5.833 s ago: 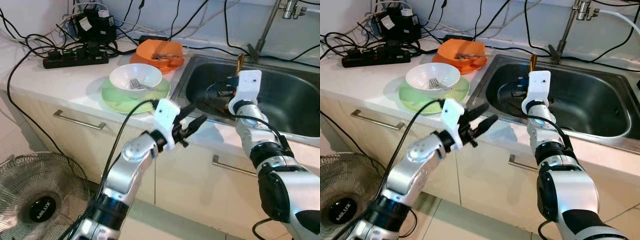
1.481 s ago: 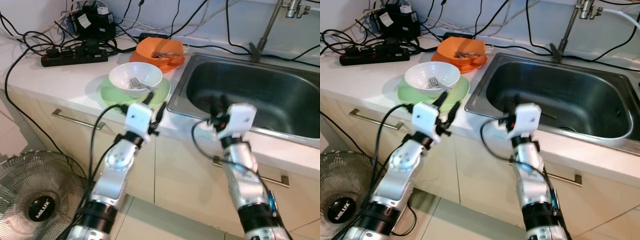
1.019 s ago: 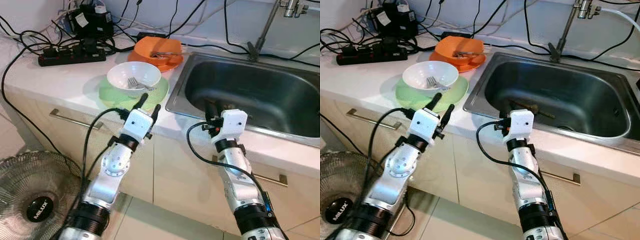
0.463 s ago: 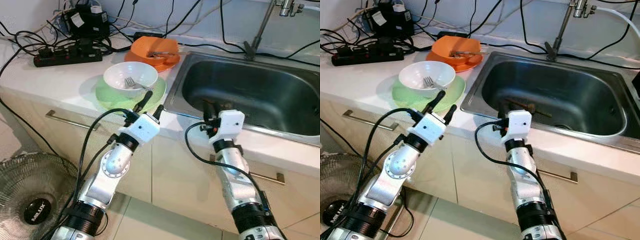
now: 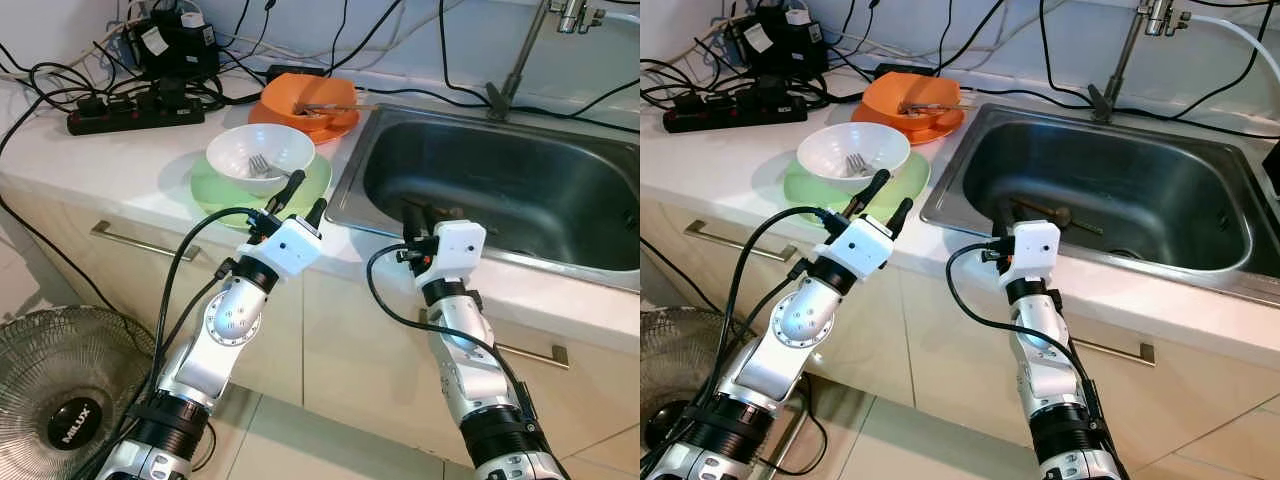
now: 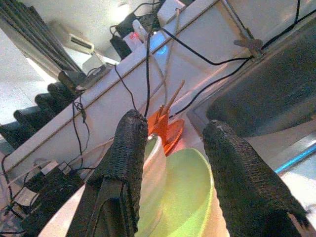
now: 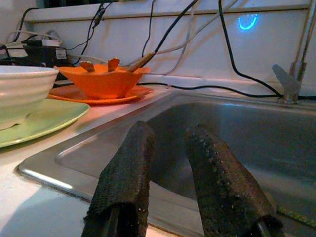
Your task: Kitchen organization
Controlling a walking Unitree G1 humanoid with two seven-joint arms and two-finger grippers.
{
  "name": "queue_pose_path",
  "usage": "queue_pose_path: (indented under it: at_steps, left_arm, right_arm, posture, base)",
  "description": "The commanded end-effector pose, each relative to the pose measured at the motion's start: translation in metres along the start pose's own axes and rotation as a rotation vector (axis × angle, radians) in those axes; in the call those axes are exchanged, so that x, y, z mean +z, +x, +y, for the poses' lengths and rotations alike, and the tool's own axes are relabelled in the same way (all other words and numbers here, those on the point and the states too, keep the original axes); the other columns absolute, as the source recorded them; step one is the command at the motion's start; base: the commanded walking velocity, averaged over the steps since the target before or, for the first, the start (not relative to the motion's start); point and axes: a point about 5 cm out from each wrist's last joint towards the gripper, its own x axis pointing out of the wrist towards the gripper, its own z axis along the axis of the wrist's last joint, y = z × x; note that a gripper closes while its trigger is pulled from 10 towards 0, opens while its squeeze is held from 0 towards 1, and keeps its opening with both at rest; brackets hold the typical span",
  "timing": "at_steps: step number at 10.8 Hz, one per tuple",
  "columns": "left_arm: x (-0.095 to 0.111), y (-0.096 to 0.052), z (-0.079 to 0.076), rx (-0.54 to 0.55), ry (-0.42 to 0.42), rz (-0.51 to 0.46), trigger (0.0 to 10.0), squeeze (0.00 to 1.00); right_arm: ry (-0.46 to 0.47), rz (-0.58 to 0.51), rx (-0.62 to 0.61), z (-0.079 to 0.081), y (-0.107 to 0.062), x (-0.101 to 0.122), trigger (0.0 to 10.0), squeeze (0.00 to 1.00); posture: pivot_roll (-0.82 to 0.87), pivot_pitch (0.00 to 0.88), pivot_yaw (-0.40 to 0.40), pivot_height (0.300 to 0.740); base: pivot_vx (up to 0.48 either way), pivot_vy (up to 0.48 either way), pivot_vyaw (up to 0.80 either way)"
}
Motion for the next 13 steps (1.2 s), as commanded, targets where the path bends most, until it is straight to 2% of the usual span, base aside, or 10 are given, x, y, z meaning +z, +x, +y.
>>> queue_pose_path:
  at_steps: [1, 11, 12, 13]
  left_arm:
    - [0.002, 0.005, 0.008, 0.029, 0.022, -0.008, 10.0, 0.0]
    - [-0.017, 0.037, 0.012, 0.007, 0.033, 0.129, 10.0, 0.0]
    - [-0.016, 0.041, 0.013, 0.004, 0.034, 0.123, 7.9, 0.0]
    - [-0.016, 0.042, 0.013, 0.0, 0.032, 0.12, 0.0, 0.0]
  right_arm:
    - [0.005, -0.002, -0.001, 0.0, 0.003, 0.002, 10.0, 0.0]
    - [0.007, 0.007, -0.013, -0.001, 0.005, 0.002, 10.0, 0.0]
    - [0.006, 0.008, -0.012, -0.001, 0.005, 0.001, 10.0, 0.0]
    - [0.006, 0.009, -0.013, -0.001, 0.005, 0.001, 10.0, 0.0]
  posture:
    - [0.18, 0.024, -0.01, 0.74]
    - [0.17, 0.039, -0.009, 0.74]
    - [0.17, 0.037, -0.007, 0.74]
    - [0.17, 0.036, -0.006, 0.74]
  base:
    - [0.0, 0.0, 0.0]
    - [0.0, 0.0, 0.0]
    - [0.0, 0.0, 0.0]
    - [0.0, 0.0, 0.0]
